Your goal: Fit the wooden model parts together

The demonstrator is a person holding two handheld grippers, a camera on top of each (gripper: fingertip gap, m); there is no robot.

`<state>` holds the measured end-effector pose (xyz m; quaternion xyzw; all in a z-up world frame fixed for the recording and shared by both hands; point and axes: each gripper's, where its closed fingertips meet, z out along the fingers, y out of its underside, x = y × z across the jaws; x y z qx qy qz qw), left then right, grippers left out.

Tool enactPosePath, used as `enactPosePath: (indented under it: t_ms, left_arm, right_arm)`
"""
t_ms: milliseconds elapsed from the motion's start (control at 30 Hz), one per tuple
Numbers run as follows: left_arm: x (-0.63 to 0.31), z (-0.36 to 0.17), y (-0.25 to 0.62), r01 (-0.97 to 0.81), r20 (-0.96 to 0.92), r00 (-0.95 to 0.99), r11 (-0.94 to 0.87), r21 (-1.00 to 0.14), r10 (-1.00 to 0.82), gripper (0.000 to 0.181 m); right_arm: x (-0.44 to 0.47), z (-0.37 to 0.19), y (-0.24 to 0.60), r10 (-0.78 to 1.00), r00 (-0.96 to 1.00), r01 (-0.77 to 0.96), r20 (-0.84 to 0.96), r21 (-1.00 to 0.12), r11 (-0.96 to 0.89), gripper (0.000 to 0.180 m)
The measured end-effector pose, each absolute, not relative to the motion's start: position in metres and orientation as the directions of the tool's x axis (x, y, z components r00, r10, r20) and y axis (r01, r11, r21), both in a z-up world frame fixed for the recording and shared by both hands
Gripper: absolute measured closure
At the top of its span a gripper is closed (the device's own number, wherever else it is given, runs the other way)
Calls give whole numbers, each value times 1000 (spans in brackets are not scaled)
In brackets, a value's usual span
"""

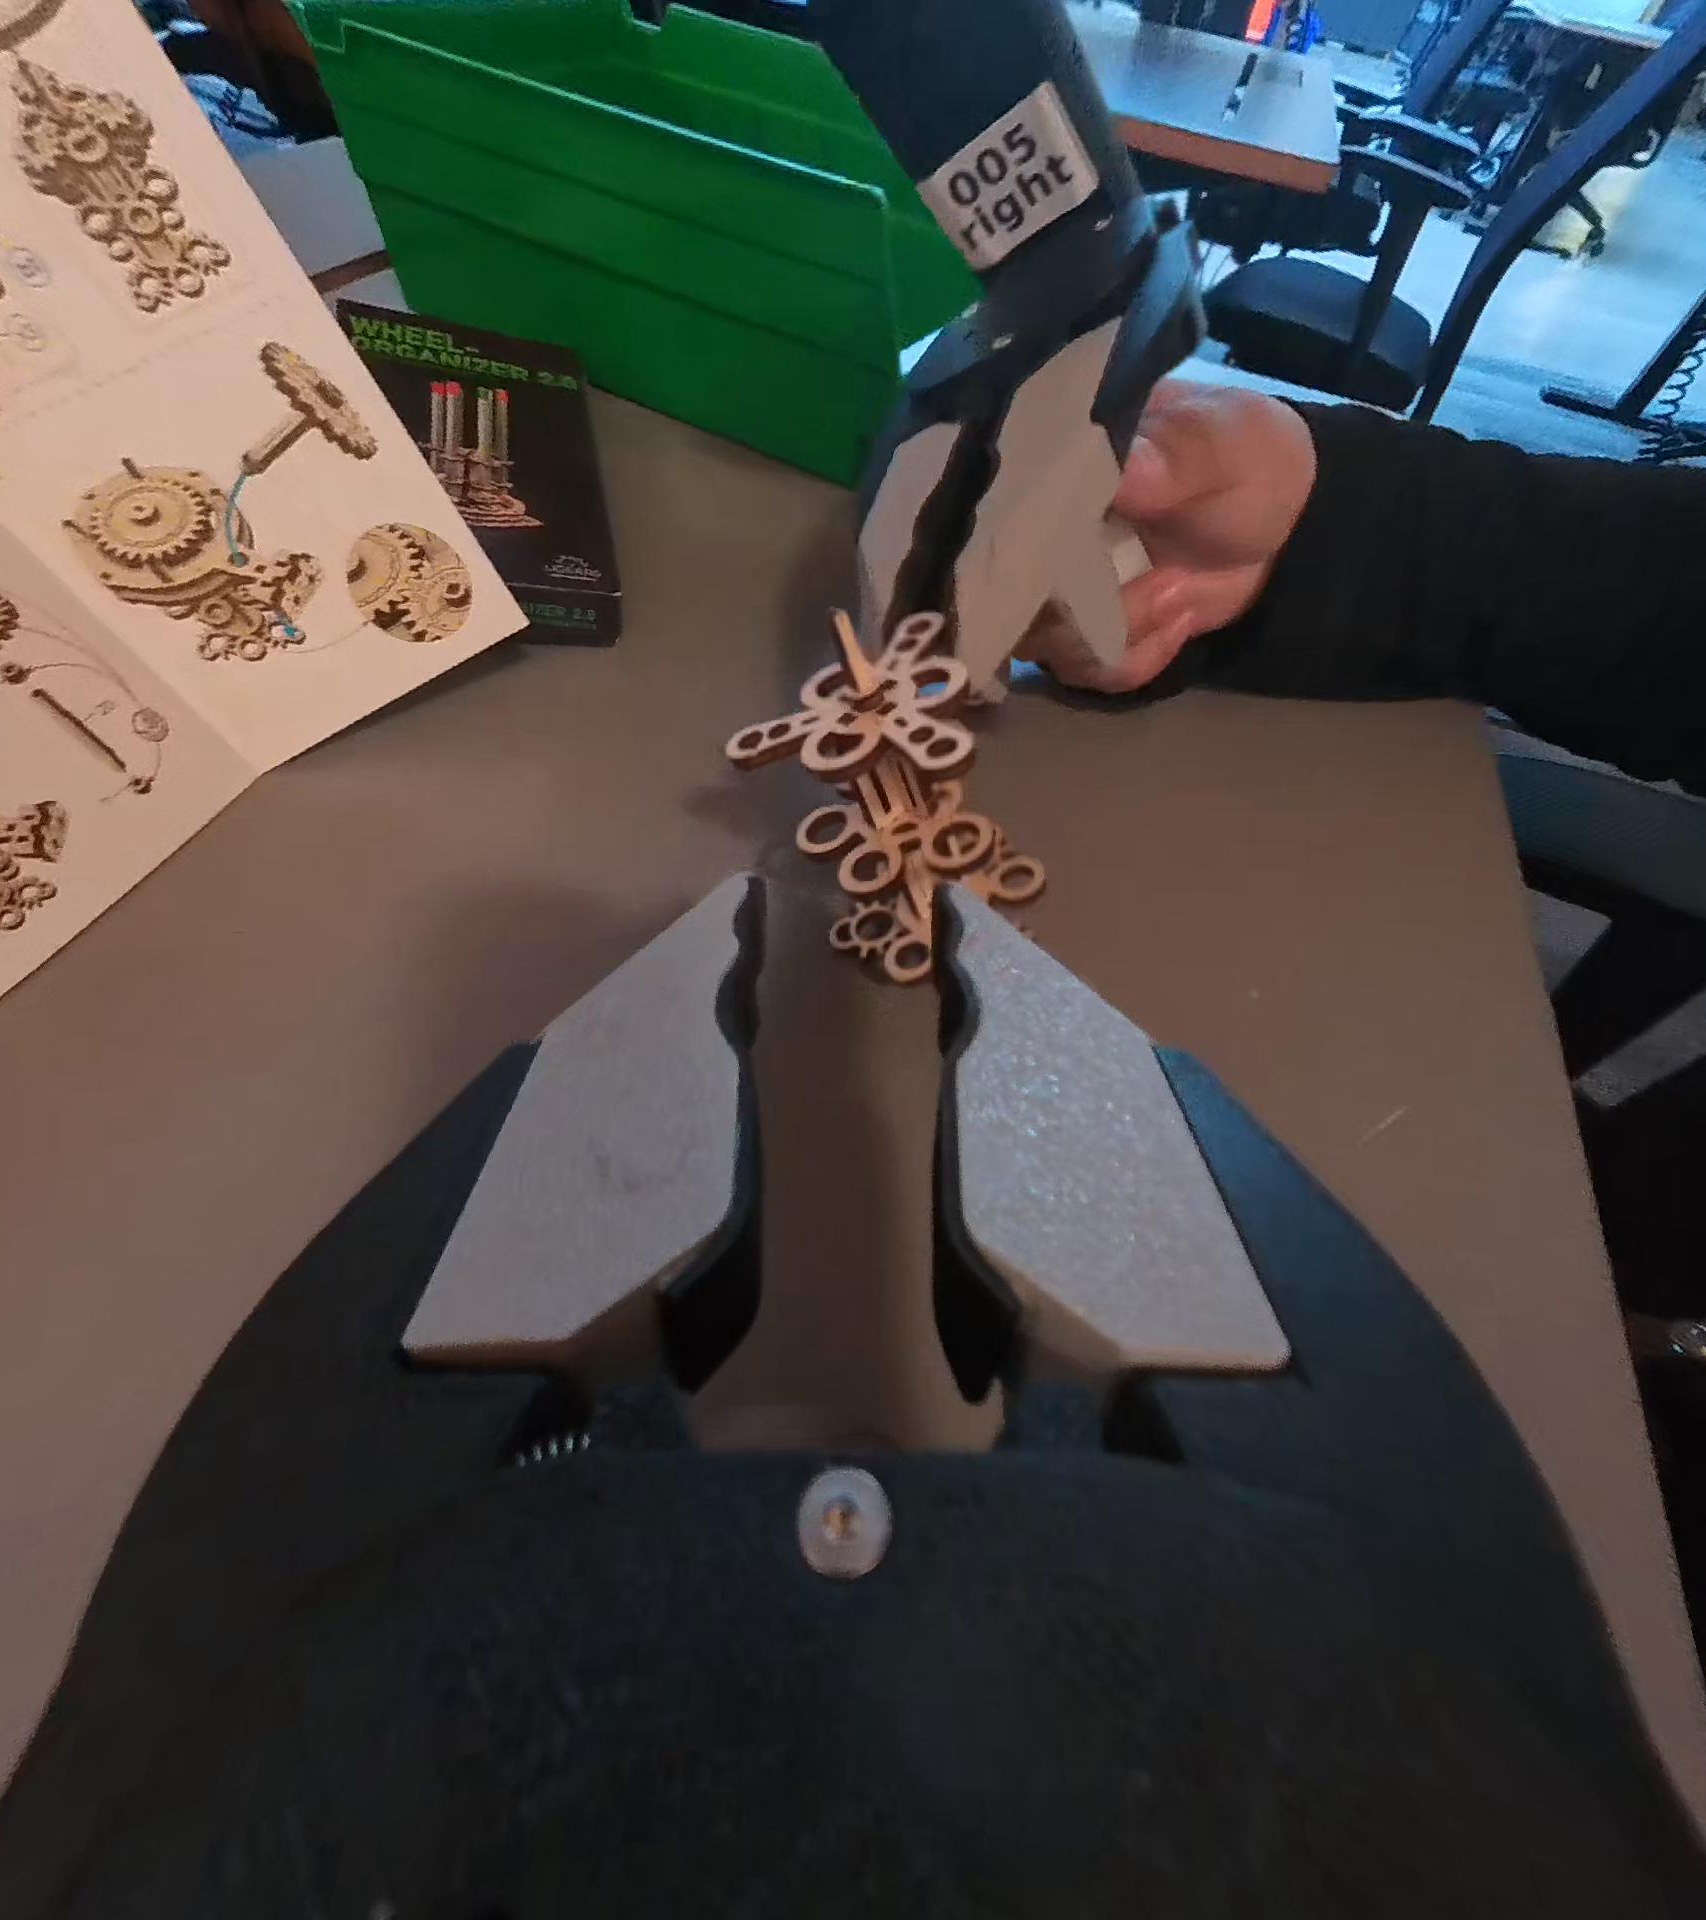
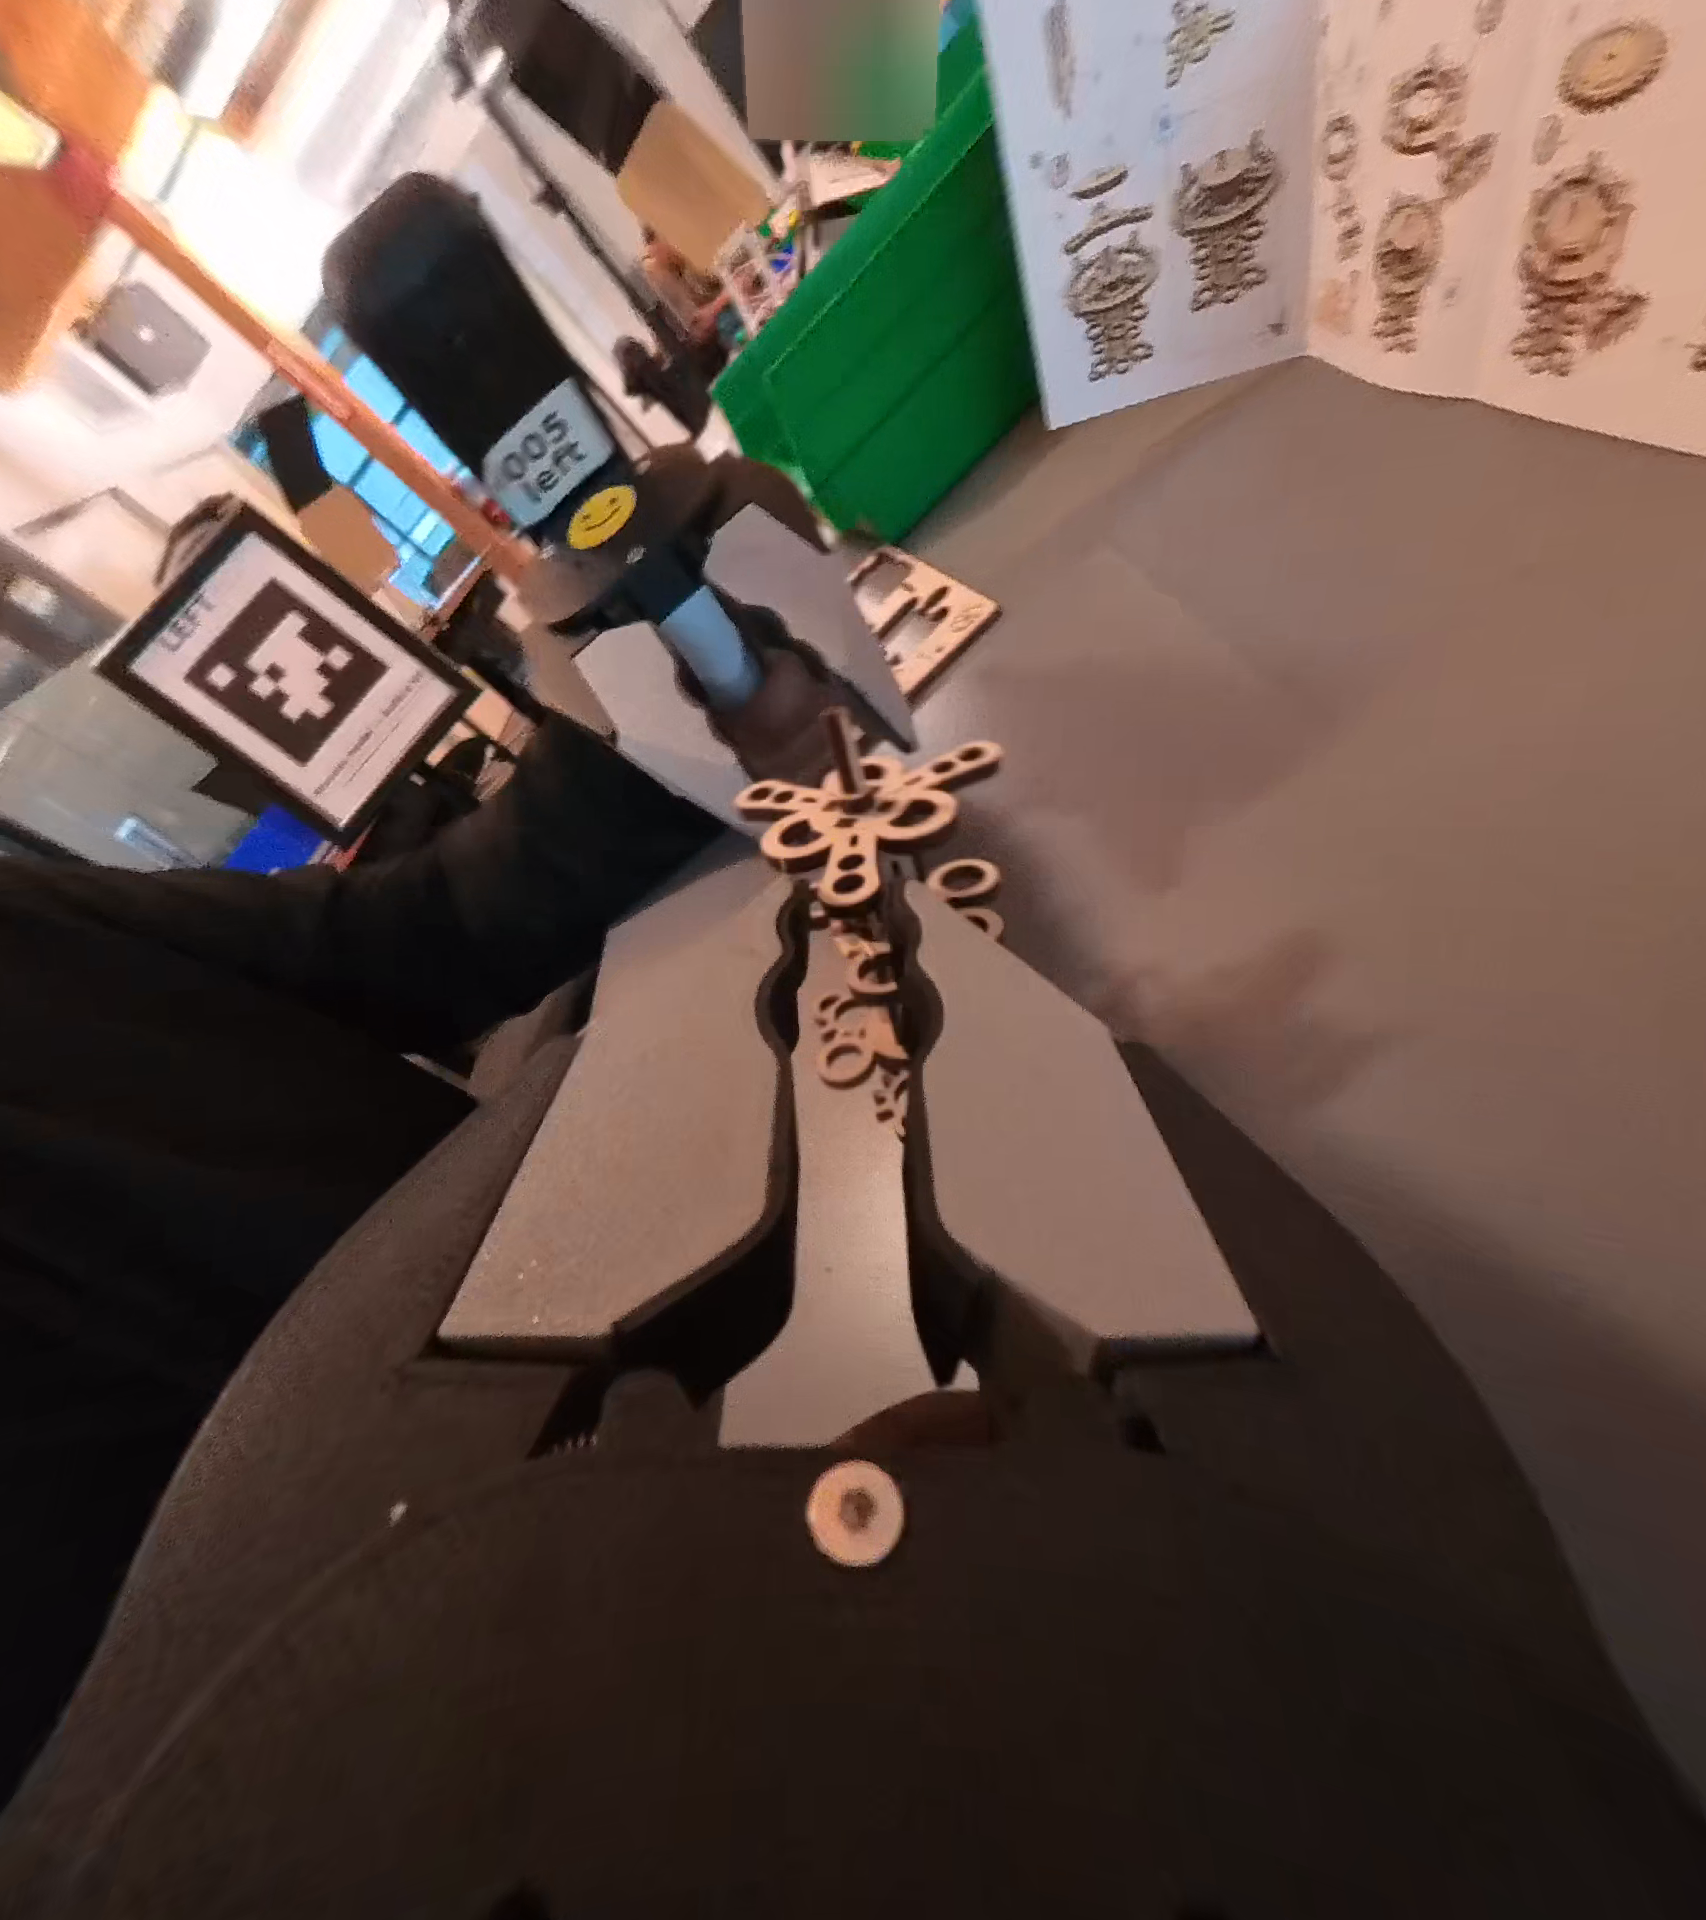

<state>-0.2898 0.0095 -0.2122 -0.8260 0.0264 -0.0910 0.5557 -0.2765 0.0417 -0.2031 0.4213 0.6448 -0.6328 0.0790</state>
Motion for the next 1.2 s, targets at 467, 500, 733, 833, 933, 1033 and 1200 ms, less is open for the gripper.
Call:
enactPosePath:
  t_ms: [467,500,733,833,933,1033,1200]
  left_arm:
    - [-293,-219,4,15,68,991,-419,-908,-113,151]
    - [-291,-219,3,6,60,991,-415,-910,-118,151]
    - [-298,-214,-8,-81,-61,996,-387,-918,-65,150]
    - [-302,-203,-15,-92,-89,996,-335,-938,-24,151]
    - [-309,-198,-22,-156,-169,986,-324,-933,11,153]
    - [-318,-198,-30,-203,-229,972,-328,-923,44,153]
    - [-328,-196,-38,-173,-206,976,-318,-932,72,155]
  right_arm:
    - [-277,-214,59,556,-632,609,-539,-790,-74,161]
    - [-275,-214,62,563,-641,600,-521,-798,-55,158]
    - [-268,-223,73,629,-656,573,-416,-817,57,150]
    - [-267,-223,75,660,-665,547,-350,-830,111,149]
    - [-269,-225,78,701,-664,503,-260,-849,162,149]
    - [-274,-223,80,730,-659,453,-181,-870,193,147]
    - [-279,-217,82,762,-643,376,-71,-897,234,142]
